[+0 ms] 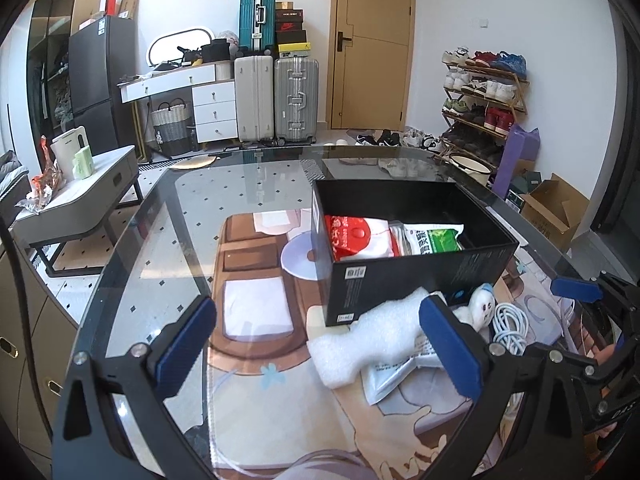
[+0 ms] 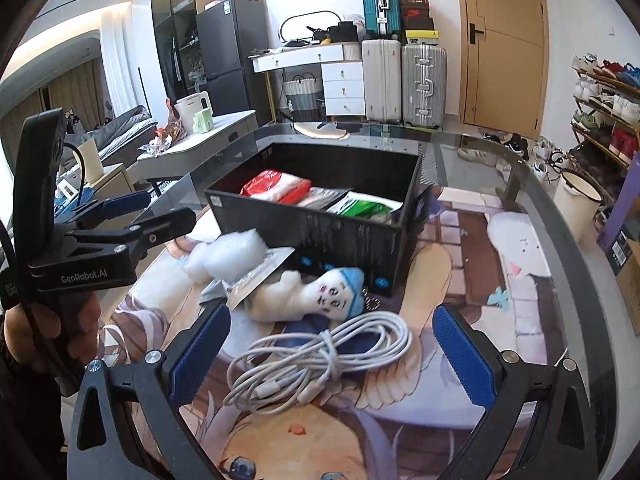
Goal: Organize soft objects
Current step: 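Move the left tool toward the white foam while the right tool approaches the white cable coil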
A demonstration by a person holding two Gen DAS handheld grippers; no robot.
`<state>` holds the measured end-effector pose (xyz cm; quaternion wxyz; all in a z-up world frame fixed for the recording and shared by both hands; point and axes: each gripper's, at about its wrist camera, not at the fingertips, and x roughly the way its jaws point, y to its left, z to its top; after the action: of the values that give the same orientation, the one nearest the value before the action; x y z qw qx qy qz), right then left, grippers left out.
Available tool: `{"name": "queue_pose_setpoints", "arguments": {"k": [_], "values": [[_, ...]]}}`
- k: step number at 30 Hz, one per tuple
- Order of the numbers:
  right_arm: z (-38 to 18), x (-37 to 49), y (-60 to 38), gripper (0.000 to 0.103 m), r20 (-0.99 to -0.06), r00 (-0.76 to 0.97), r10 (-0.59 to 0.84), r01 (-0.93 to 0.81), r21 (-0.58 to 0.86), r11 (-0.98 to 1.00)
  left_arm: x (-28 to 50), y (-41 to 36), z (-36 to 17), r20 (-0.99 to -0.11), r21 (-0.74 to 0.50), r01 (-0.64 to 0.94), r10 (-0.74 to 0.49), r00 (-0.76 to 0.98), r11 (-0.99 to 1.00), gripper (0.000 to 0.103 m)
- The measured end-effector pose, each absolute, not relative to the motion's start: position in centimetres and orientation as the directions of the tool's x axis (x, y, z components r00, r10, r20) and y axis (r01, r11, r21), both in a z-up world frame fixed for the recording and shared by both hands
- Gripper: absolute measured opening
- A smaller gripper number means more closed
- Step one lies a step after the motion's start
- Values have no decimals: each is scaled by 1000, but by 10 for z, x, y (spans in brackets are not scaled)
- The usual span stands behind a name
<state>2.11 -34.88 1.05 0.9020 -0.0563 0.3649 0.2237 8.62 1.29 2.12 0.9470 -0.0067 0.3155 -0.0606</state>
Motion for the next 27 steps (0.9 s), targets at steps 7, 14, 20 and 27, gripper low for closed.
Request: {"name": "queue_pose_setpoints", "arguments": {"k": [7,14,20,27], "values": [[-2,28,-344,103,-718,599,355,-412,103,905,85,17,14,-607,-67,105,-125,785,992,102],[-11,42,-345,103,-750,582,313,-339,127,932,87,15,11,-614,-62,111,-125,780,992,102],[-17,50,-345,103,-768,561,309,-307,153,939,89,15,8,-619,-57,112,-123,775,992,102],[-30,51,-344,103,-794,539,280,-298,131,946,89,15,5,-625,-57,120,-129,769,991,102]]}}
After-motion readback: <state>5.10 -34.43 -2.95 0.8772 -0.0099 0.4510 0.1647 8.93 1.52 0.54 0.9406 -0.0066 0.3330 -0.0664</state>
